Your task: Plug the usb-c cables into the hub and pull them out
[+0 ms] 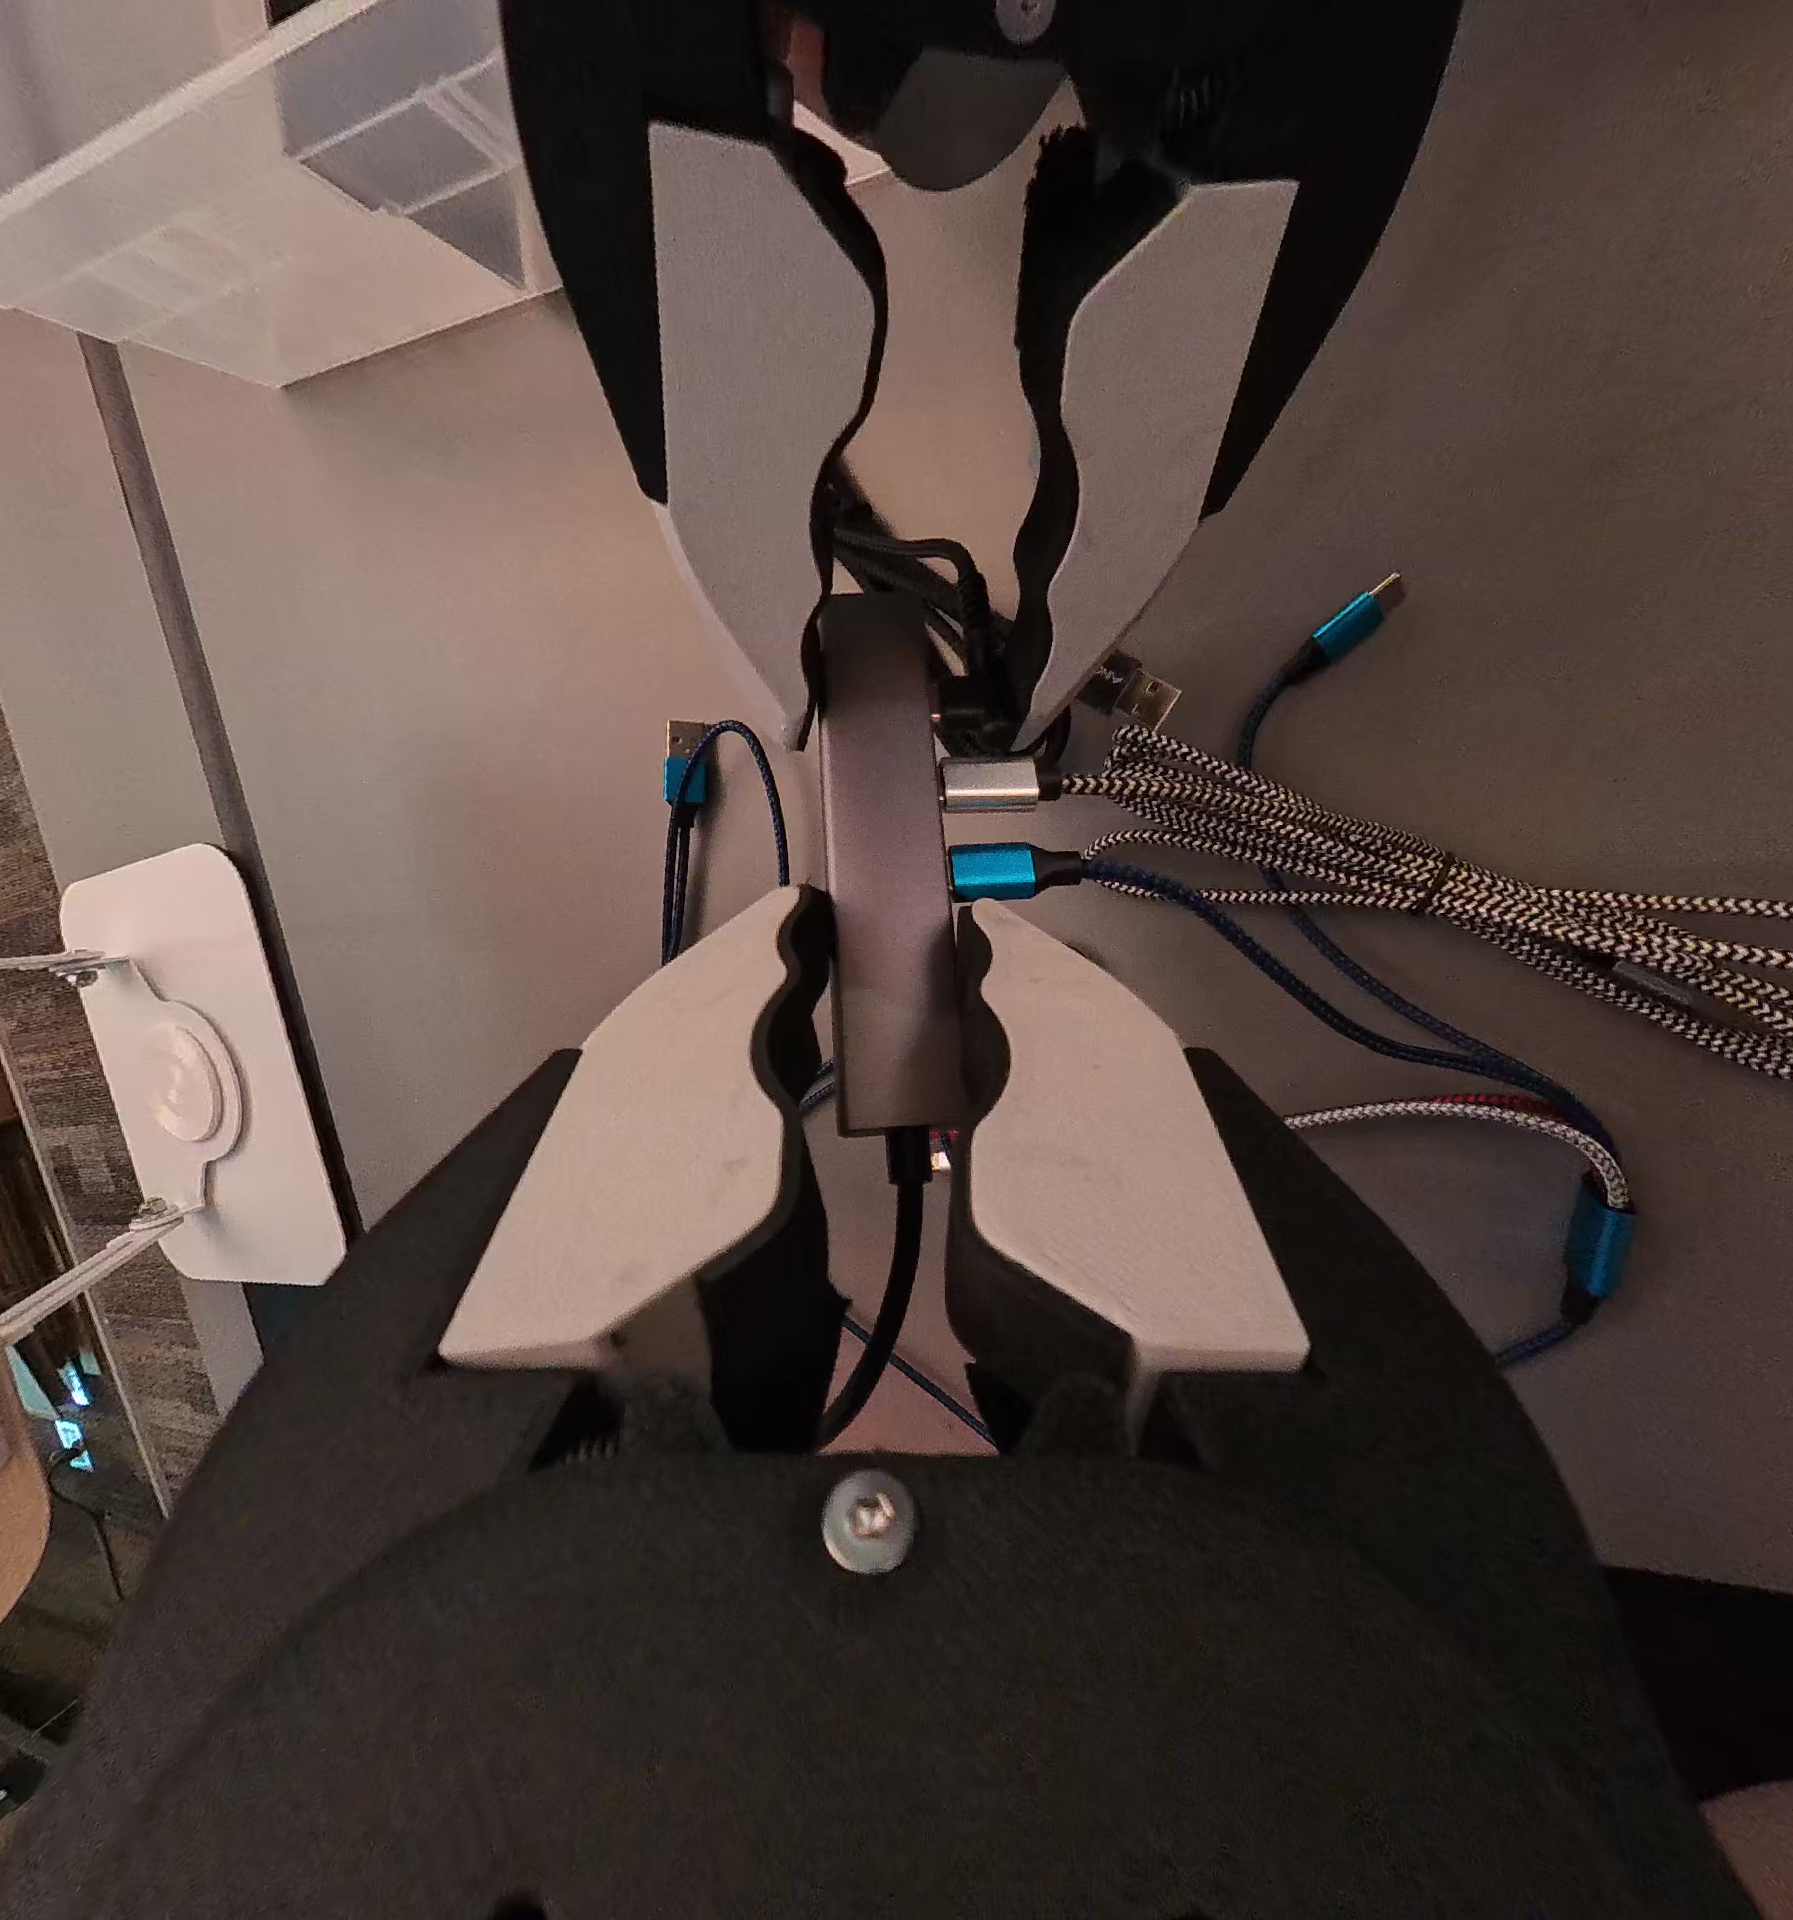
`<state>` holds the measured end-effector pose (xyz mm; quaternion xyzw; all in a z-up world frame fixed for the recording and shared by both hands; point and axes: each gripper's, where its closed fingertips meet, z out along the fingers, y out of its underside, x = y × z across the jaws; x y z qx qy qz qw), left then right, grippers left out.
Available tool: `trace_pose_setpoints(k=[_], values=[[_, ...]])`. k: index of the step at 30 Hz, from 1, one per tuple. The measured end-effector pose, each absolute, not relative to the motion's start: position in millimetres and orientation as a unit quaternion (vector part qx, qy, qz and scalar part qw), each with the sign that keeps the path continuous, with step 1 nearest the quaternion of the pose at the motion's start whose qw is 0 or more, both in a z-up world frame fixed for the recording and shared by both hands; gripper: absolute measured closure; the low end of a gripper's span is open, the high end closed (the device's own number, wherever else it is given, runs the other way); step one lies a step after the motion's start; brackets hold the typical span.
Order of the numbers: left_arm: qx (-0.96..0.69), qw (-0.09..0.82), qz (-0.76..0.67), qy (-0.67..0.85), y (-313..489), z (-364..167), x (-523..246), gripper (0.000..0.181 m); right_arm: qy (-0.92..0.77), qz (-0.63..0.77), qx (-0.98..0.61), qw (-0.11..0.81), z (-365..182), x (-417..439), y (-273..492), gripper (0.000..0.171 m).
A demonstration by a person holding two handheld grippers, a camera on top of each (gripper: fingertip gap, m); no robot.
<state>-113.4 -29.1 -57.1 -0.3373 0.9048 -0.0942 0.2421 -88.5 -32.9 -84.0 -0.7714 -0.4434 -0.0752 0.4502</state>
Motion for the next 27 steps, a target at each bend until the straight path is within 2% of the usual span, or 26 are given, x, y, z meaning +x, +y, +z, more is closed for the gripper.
trace_pose_setpoints(k=[1, 10, 16, 25, 27], values=[[-0.338, 0.24, -0.097, 0.905, -29.6, -57.2, -113.6, 0.159, -0.441, -0.072, -0.773, 0.45, -83.8, -88.4, -32.9, 0.129], [-0.338, 0.239, -0.096, 0.905, -28.8, -57.6, -114.0, 0.159, -0.441, -0.068, -0.772, 0.452, -84.3, -89.1, -32.1, 0.129], [-0.354, 0.233, -0.104, 0.9, -20.7, -59.3, -112.3, 0.159, -0.424, -0.038, -0.757, 0.495, -77.4, -87.2, -28.3, 0.13], [-0.345, 0.244, -0.127, 0.897, -20.8, -48.5, -114.2, 0.159, -0.416, -0.028, -0.737, 0.532, -61.6, -89.6, -30.8, 0.118], [-0.339, 0.243, -0.127, 0.9, -26.2, -49.0, -114.3, 0.159, -0.425, -0.045, -0.733, 0.528, -63.0, -90.1, -30.3, 0.12]])
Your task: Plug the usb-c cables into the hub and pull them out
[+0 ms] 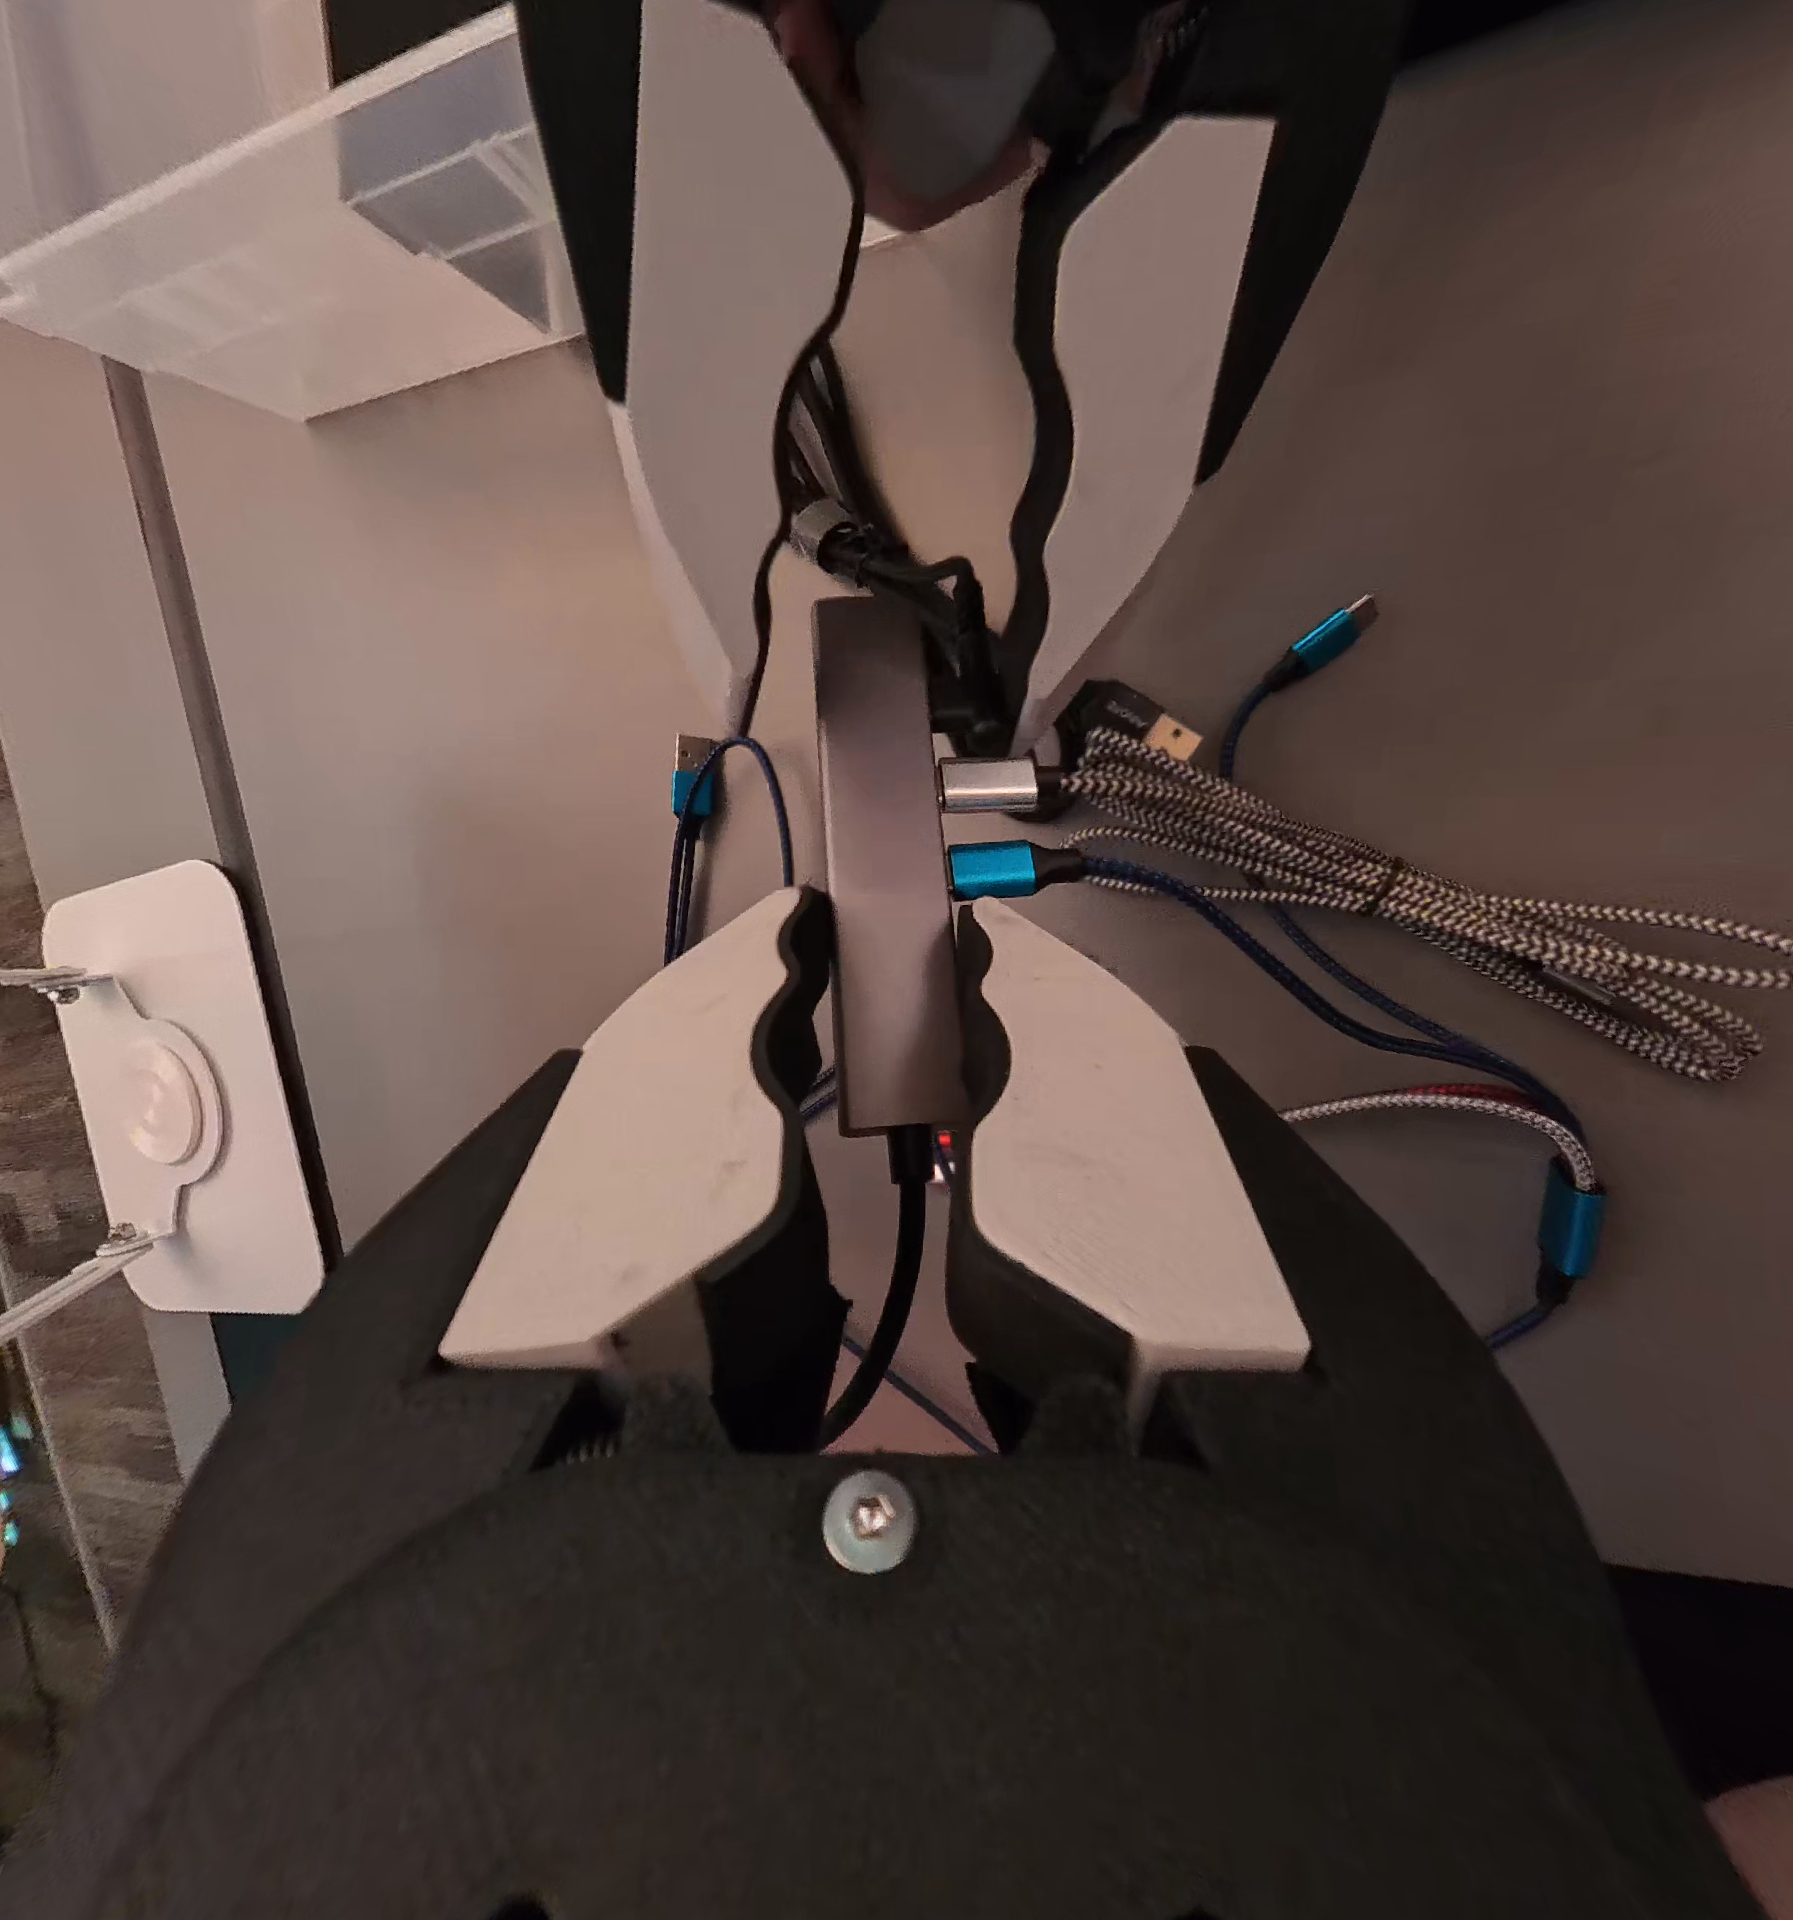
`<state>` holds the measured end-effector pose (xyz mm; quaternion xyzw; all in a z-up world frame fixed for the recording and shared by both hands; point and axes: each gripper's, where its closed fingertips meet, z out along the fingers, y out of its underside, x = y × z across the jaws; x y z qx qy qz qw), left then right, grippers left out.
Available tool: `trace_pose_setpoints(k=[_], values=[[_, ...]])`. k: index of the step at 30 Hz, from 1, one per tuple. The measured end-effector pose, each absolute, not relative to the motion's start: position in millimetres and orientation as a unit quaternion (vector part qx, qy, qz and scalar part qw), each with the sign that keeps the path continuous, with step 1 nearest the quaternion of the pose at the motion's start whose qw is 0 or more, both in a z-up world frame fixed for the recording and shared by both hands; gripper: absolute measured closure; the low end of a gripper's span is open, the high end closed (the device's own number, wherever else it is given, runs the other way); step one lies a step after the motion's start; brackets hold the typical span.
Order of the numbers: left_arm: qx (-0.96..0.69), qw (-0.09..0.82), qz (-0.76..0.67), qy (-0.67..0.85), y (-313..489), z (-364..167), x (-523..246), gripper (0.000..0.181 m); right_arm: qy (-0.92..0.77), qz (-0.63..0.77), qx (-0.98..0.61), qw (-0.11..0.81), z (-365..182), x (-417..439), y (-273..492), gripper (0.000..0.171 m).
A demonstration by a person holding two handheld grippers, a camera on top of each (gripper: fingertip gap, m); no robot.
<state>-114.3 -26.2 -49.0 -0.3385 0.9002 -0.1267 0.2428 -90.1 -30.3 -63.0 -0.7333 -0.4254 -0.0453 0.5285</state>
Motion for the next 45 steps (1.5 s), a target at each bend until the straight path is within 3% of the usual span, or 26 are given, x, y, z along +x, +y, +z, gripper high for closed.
trace_pose_setpoints(k=[3, 11, 16, 21, 24, 26, 34, 45], values=[[-0.337, 0.247, -0.124, 0.9, -27.3, -48.6, -113.9, 0.159, -0.443, -0.054, -0.727, 0.521, -65.5, -93.6, -32.8, 0.131], [-0.354, 0.288, -0.132, 0.88, -13.3, -43.2, -105.9, 0.157, -0.42, -0.103, -0.735, 0.522, -54.1, -85.1, -28.2, 0.131], [-0.382, 0.33, -0.181, 0.844, -2.7, -15.0, -102.1, 0.135, -0.405, -0.142, -0.731, 0.53, -46.2, -80.0, -22.5, 0.131], [-0.411, 0.367, -0.294, 0.781, 5.4, 42.2, -117.5, 0.123, -0.402, -0.213, -0.721, 0.522, -33.3, -72.5, -17.0, 0.131], [-0.46, 0.368, -0.286, 0.756, 28.6, 51.9, -130.7, 0.104, -0.396, -0.263, -0.709, 0.52, -17.8, -65.7, -12.9, 0.131], [-0.472, 0.384, -0.289, 0.739, 40.5, 60.1, -135.8, 0.103, -0.395, -0.293, -0.699, 0.519, -3.7, -62.2, -9.5, 0.131], [-0.49, 0.392, -0.351, 0.695, 55.2, 84.6, -147.8, 0.107, -0.405, -0.437, -0.649, 0.473, 87.6, -38.5, 12.1, 0.131], [-0.494, 0.388, -0.355, 0.692, 57.7, 87.2, -152.4, 0.109, -0.312, -0.597, -0.624, 0.396, 274.6, 63.2, 5.7, 0.131]])
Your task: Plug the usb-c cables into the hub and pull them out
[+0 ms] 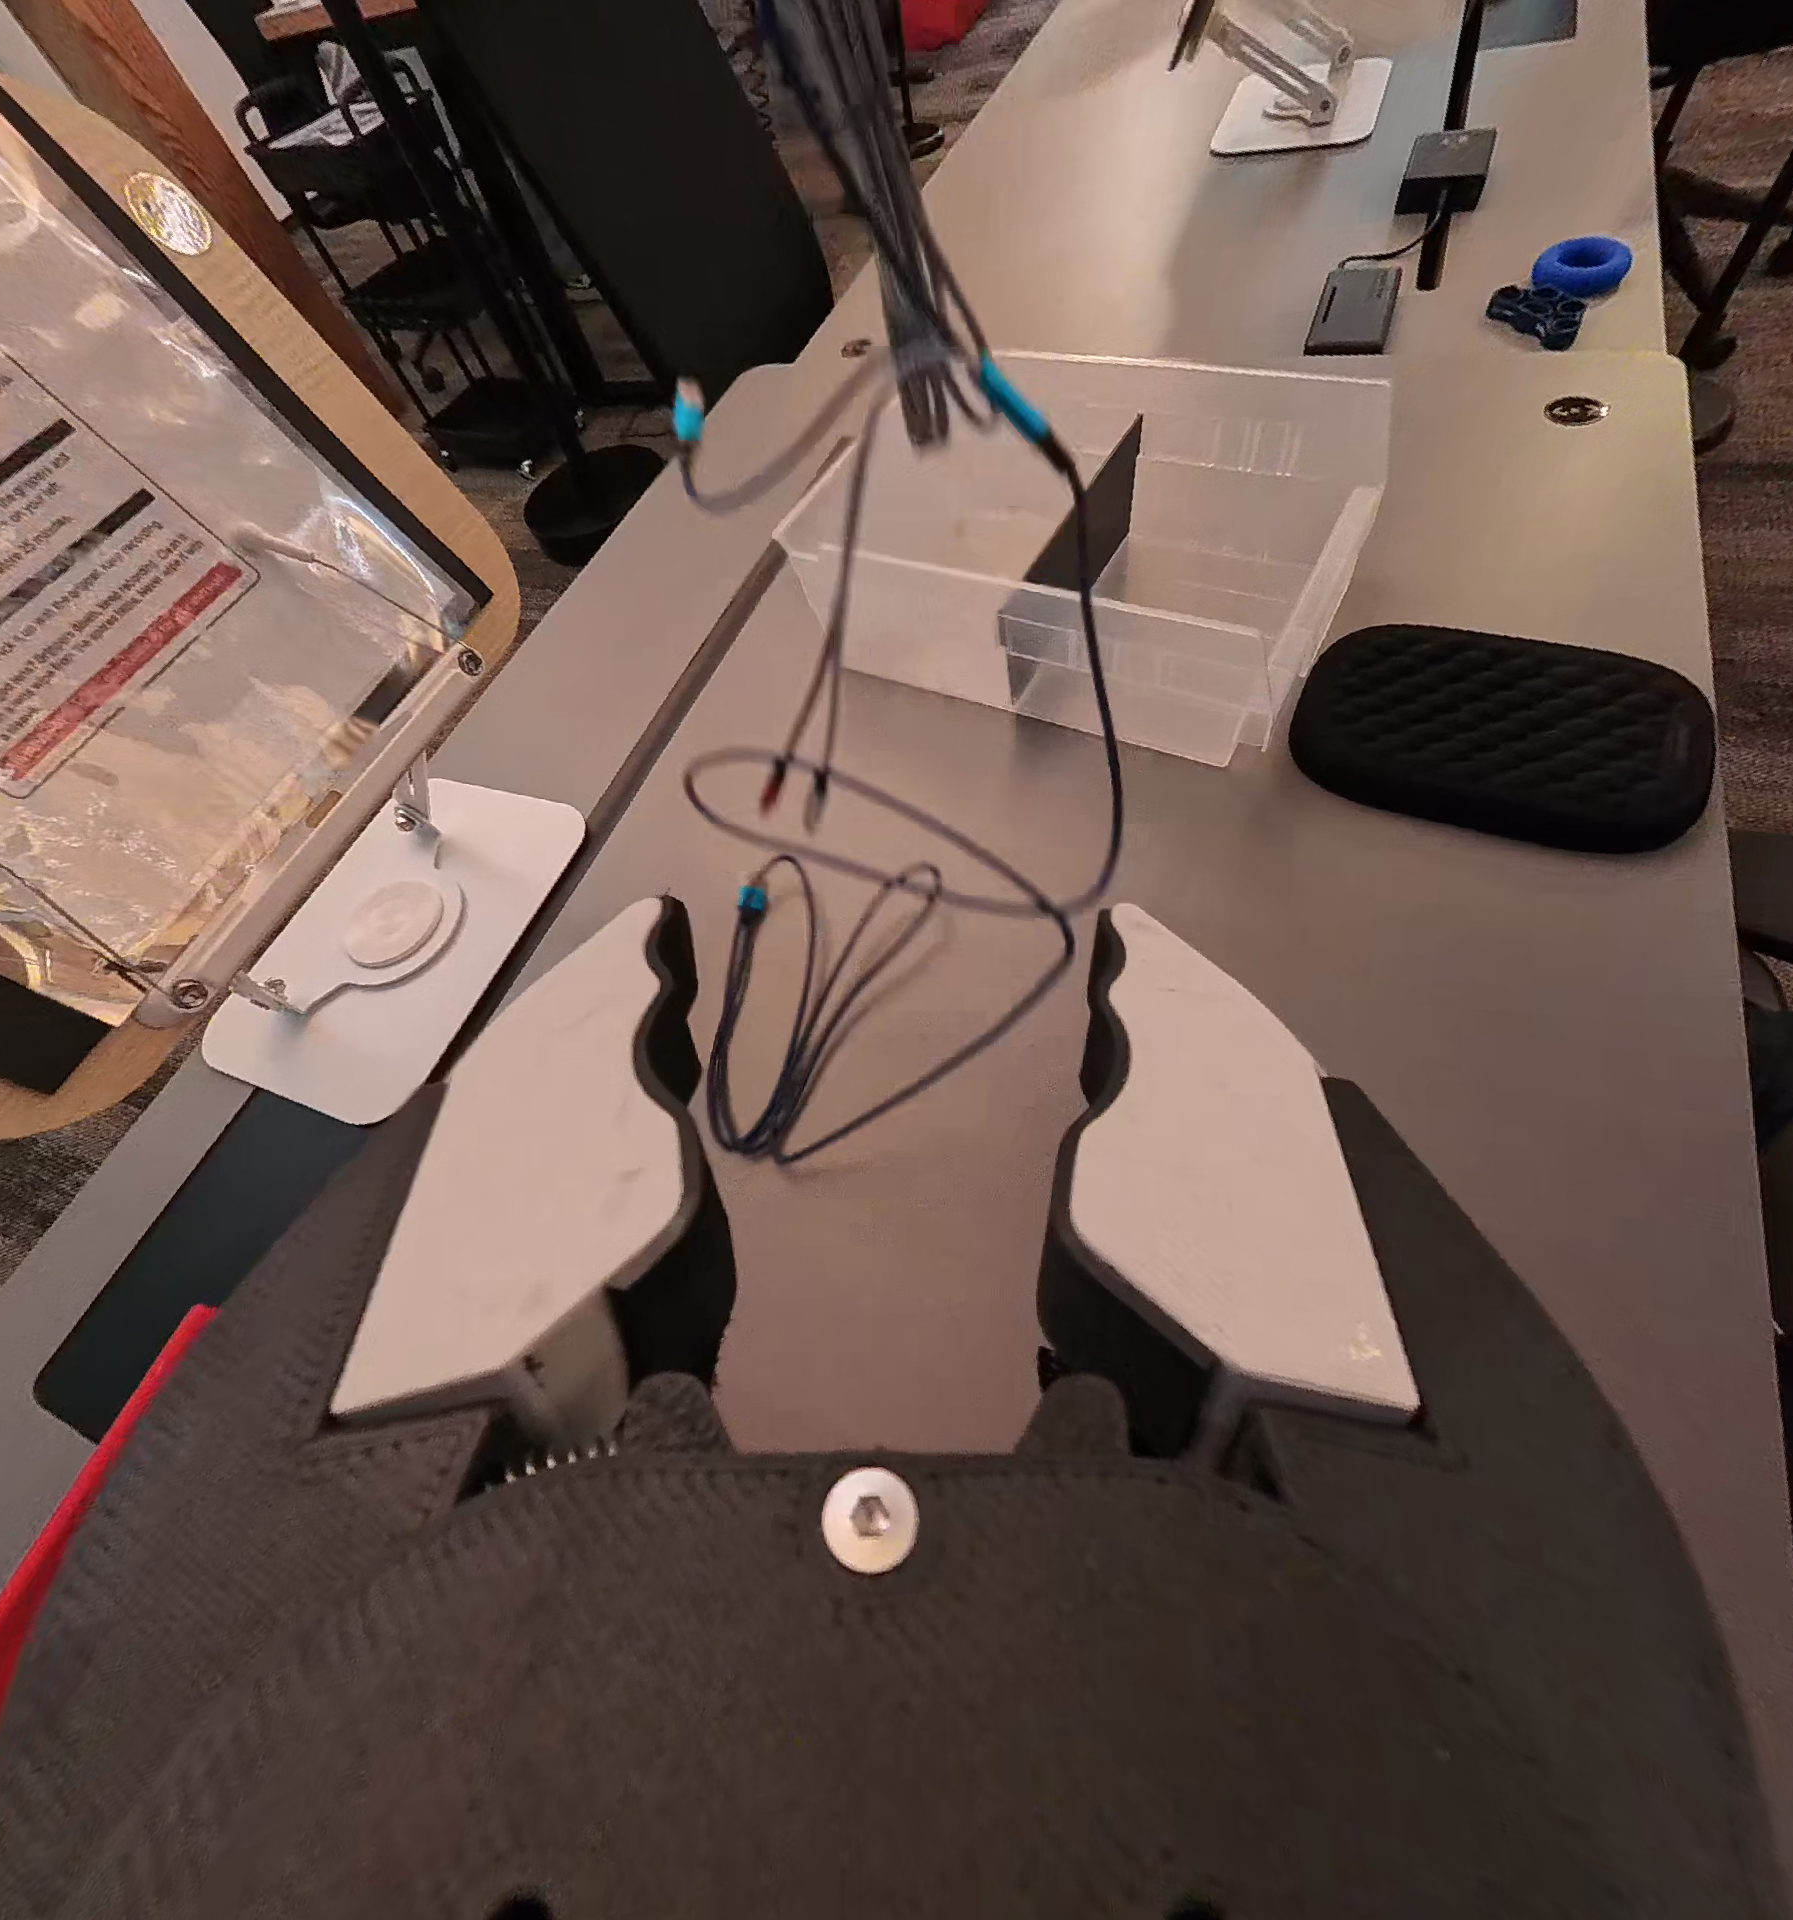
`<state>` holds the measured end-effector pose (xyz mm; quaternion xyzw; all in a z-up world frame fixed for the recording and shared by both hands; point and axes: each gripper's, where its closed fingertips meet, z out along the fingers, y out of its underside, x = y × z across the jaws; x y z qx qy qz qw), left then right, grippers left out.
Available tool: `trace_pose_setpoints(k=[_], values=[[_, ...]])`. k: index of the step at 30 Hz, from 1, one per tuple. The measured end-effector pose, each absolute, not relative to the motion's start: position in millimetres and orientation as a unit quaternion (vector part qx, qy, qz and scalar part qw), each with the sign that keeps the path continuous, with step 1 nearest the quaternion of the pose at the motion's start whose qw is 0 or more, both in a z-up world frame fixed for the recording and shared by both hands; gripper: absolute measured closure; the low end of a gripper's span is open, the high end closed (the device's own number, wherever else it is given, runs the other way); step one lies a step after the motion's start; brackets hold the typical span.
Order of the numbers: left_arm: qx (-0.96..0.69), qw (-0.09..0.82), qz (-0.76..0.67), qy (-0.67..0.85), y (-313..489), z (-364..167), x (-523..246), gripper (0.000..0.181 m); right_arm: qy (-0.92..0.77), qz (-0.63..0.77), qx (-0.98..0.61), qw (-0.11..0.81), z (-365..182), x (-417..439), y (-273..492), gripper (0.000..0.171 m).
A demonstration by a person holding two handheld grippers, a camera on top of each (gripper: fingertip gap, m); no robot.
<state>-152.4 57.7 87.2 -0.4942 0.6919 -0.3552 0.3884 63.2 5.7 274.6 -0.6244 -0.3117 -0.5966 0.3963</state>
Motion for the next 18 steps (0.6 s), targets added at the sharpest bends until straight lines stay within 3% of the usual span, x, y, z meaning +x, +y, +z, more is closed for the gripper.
trace_pose_setpoints(k=[4, 7, 13, 18], values=[[-0.497, 0.38, -0.35, 0.697, 56.7, 80.3, -146.7, 0.109, -0.274, -0.608, -0.647, 0.369, 313.6, 106.1, -6.8, 0.131], [-0.498, 0.366, -0.351, 0.704, 50.7, 72.5, -138.6, 0.109, -0.26, -0.572, -0.677, 0.383, 305.3, 131.3, -9.1, 0.131], [-0.498, 0.339, -0.337, 0.724, 40.0, 51.7, -124.9, 0.108, -0.268, -0.526, -0.709, 0.386, 226.9, 179.3, -3.8, 0.131], [-0.504, 0.321, -0.334, 0.729, 35.3, 35.2, -111.4, 0.11, -0.222, -0.455, -0.741, 0.44, 156.0, 215.9, -4.7, 0.131]])
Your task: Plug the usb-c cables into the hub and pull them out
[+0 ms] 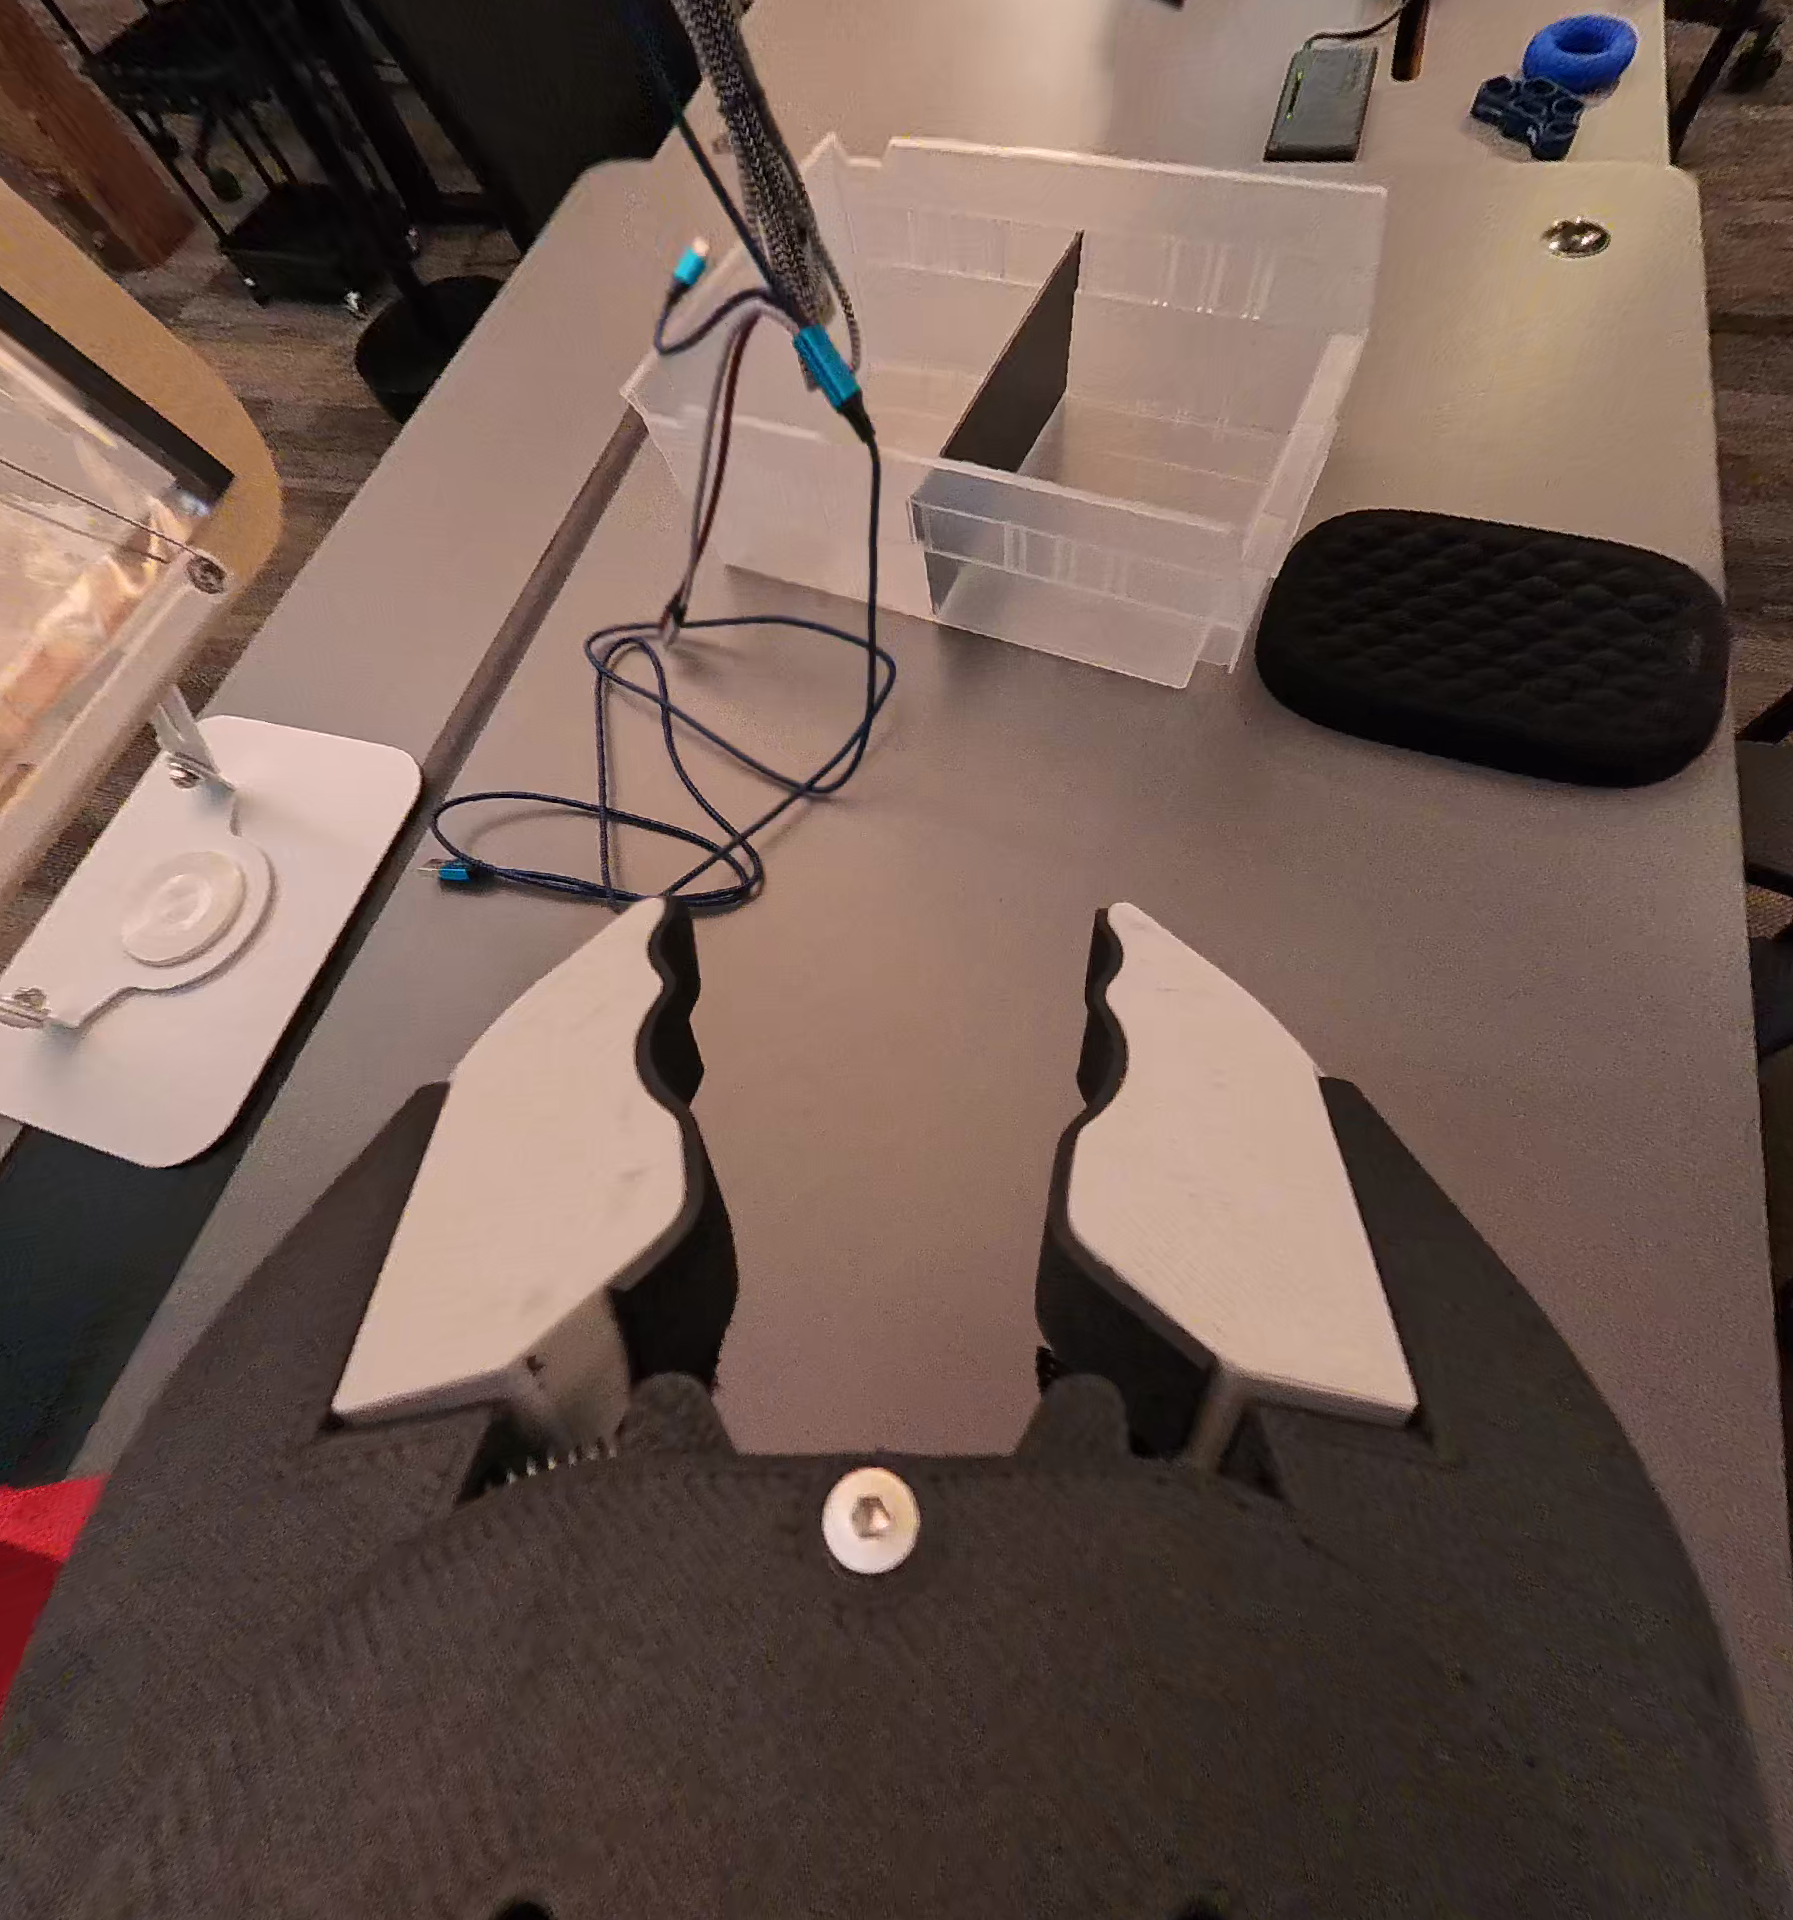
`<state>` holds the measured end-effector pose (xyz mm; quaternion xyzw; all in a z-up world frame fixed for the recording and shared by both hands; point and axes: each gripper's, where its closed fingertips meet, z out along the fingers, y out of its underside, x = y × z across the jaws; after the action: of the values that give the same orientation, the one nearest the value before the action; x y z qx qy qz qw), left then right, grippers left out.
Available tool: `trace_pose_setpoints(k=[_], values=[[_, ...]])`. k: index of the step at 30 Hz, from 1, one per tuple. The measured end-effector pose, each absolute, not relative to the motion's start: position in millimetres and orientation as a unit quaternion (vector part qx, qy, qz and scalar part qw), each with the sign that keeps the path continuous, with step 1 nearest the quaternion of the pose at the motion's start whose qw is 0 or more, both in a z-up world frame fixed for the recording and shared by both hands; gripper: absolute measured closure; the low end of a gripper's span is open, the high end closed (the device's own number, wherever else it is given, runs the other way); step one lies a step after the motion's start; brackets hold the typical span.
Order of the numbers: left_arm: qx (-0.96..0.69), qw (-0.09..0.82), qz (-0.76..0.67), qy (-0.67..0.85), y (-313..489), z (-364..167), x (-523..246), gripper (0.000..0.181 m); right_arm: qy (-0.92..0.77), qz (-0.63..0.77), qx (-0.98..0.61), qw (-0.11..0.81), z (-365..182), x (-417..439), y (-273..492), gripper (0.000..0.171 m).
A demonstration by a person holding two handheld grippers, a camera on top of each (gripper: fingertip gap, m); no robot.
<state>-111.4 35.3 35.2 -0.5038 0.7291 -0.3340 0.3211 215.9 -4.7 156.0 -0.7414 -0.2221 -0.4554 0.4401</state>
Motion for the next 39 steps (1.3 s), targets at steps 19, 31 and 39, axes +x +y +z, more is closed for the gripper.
trace_pose_setpoints(k=[19, 31, 39], values=[[-0.587, 0.258, -0.344, 0.686, 52.2, -87.3, -36.5, 0.096, -0.332, -0.238, -0.682, 0.607, 43.3, 212.7, -7.0, 0.132], [-0.628, 0.259, -0.289, 0.674, 106.1, -112.5, 24.6, 0.047, -0.355, -0.255, -0.695, 0.571, 45.0, 200.9, -8.9, 0.131], [-0.705, 0.153, -0.14, 0.678, 149.2, -167.5, 64.5, 0.07, -0.354, -0.248, -0.691, 0.58, 49.1, 199.7, -17.6, 0.131]])
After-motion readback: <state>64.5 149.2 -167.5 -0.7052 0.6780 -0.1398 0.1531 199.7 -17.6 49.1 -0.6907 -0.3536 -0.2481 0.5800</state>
